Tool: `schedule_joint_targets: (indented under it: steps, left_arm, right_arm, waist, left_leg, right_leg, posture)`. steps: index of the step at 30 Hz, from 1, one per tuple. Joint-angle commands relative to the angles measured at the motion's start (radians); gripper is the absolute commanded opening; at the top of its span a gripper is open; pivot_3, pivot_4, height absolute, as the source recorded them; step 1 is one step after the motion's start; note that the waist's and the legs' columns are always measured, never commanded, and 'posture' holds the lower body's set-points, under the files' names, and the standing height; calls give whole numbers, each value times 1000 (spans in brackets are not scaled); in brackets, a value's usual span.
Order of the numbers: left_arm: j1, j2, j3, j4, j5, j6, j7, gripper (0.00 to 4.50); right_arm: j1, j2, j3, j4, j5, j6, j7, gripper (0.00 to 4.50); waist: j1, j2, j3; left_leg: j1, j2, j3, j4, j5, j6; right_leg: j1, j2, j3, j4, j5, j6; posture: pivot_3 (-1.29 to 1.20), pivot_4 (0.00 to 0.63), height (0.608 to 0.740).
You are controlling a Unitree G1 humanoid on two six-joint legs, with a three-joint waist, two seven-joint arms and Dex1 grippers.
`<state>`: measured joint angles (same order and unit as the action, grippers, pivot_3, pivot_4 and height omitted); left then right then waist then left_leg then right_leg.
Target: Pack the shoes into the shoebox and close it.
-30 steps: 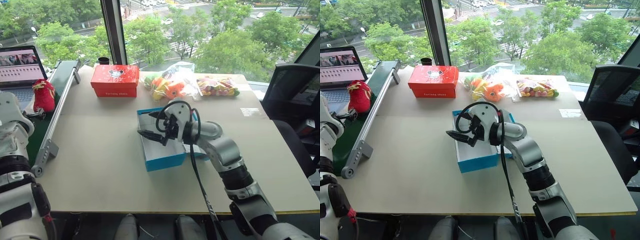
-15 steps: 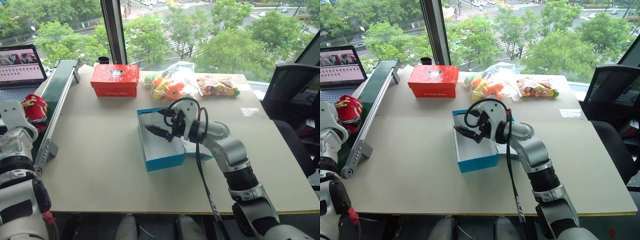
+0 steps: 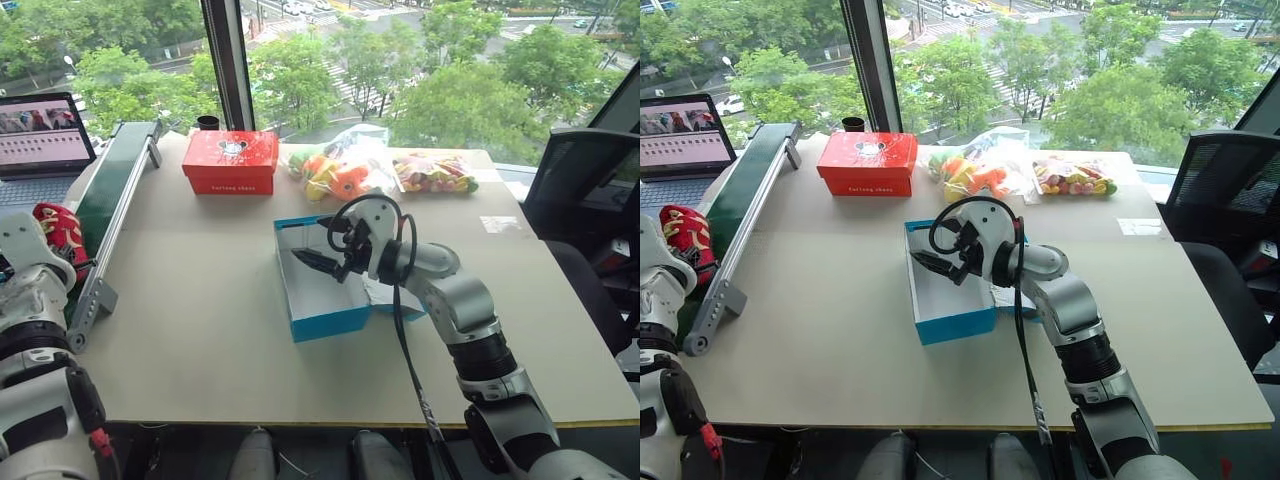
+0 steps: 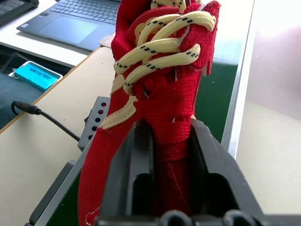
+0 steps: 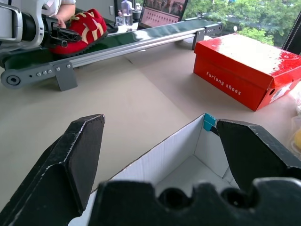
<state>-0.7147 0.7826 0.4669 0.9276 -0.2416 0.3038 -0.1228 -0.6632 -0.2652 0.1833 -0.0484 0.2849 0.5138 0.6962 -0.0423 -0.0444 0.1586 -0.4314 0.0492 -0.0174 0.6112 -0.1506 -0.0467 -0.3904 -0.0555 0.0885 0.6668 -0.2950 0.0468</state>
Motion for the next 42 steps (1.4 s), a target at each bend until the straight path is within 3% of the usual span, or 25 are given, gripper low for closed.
schedule_joint_targets:
  steps: [1,6,13,15,18,27,37,40,42]
  left_arm:
    - [-26,-11,8,-160,-16,-41,17,379]
    - [-80,-123,-45,-457,-129,33,-113,379]
    - [-82,-347,-156,-879,-330,267,-142,379]
    - [-78,-392,-178,-939,-350,314,-121,379]
    - [-82,-514,-237,-1018,-394,376,-73,379]
    - [-55,-706,-300,-1121,-450,483,35,379]
    - [-39,-749,-319,-1172,-468,552,68,379]
    - [-43,-753,-317,-1175,-474,554,71,367]
    - [-43,-756,-319,-1180,-480,561,72,367]
  right_arm:
    - [-37,-7,-27,-7,1,-24,1,4500]
    - [-74,9,-94,30,39,10,-35,4500]
    - [-216,176,-486,122,455,377,-292,4500]
    - [-235,184,-533,134,496,413,-341,4500]
    - [-243,174,-563,161,505,429,-400,4500]
    - [-247,173,-588,147,558,450,-478,4500]
    - [-235,161,-566,132,570,446,-498,4500]
    - [-230,168,-571,126,584,448,-506,3828]
    - [-229,171,-572,122,592,448,-515,3131]
  waist:
    - [1,-1,0]
    - [27,-4,2]
    - [26,-4,2]
    - [24,-3,3]
    - [15,-3,3]
    - [0,1,5]
    - [-2,4,7]
    - [0,5,8]
    - [0,5,8]
  left_leg:
    - [-1,0,0,0,0,0]
    - [-11,-1,-6,4,1,-2]
    - [-13,-1,-9,4,2,-3]
    - [-13,-1,-9,4,2,-3]
    - [-13,-1,-9,4,2,-3]
    - [-13,-2,-9,4,3,-1]
    - [-13,-2,-10,4,3,-1]
    - [-14,-2,-10,4,3,-1]
    - [-14,-2,-10,4,3,-1]
  right_leg:
    - [-1,0,0,0,0,0]
    - [-4,-1,-6,-1,1,-1]
    - [-5,-2,-10,-1,2,-2]
    - [-5,-2,-10,-1,2,-3]
    - [-5,-1,-10,-1,2,-3]
    - [-5,-1,-10,-1,2,-3]
    - [-5,-1,-10,-1,2,-3]
    - [-4,-1,-10,-2,2,-2]
    - [-5,-1,-10,-2,2,-2]
  posture:
    - [0,150,739]
    - [0,150,739]
    - [0,150,739]
    - [0,150,739]
    - [0,150,739]
    - [0,150,739]
    - [0,150,739]
    - [0,150,739]
    - [0,150,739]
